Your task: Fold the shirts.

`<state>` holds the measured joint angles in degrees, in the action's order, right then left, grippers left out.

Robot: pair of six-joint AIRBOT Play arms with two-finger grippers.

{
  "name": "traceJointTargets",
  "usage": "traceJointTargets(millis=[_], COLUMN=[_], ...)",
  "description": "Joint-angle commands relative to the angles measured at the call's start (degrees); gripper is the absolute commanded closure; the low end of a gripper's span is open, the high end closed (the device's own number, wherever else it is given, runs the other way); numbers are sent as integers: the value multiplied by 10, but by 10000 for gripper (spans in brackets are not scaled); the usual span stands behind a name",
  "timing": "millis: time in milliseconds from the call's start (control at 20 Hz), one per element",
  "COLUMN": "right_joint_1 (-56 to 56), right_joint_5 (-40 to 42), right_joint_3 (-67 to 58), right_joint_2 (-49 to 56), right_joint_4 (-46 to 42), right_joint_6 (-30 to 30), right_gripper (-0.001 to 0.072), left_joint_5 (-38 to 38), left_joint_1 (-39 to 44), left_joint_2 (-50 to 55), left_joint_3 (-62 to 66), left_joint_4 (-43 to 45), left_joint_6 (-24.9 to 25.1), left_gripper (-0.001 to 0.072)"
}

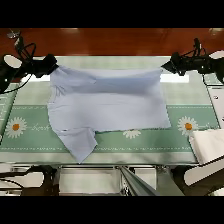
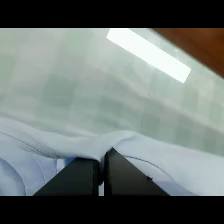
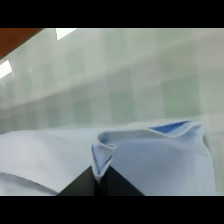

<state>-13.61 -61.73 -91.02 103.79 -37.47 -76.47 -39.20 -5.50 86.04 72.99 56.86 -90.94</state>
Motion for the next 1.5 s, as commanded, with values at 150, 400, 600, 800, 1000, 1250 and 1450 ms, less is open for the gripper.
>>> traceJointTargets(millis=[150, 400, 600, 800, 1000, 1250, 1450], right_joint_1=[-6, 0, 35, 48, 1, -64, -70], right_joint_5=[-180, -186, -154, -182, -224, -47, 46], right_joint_3=[-10, -10, -10, -15, -10, 255, 492], right_joint_2=[-1, 5, 27, 25, -65, -282, -384], right_joint_4=[-94, -235, -214, -227, -263, -205, -32], right_joint_6=[22, -33, -47, -86, -71, -9, 75], right_gripper=[692, 691, 691, 89, 90, 90, 90], left_joint_5=[-236, -301, -273, -332, -380, -375, -355], left_joint_1=[-40, -56, -54, -65, -150, -296, -333], left_joint_2=[-10, -7, 6, 8, -57, -216, -274], left_joint_3=[1, -34, -65, -42, -47, -293, -466], left_joint_4=[31, 79, 45, 71, 91, 52, -41], left_joint_6=[109, 121, 120, 105, 95, 96, 153], left_gripper=[681, 681, 681, 7, 8, 8, 8])
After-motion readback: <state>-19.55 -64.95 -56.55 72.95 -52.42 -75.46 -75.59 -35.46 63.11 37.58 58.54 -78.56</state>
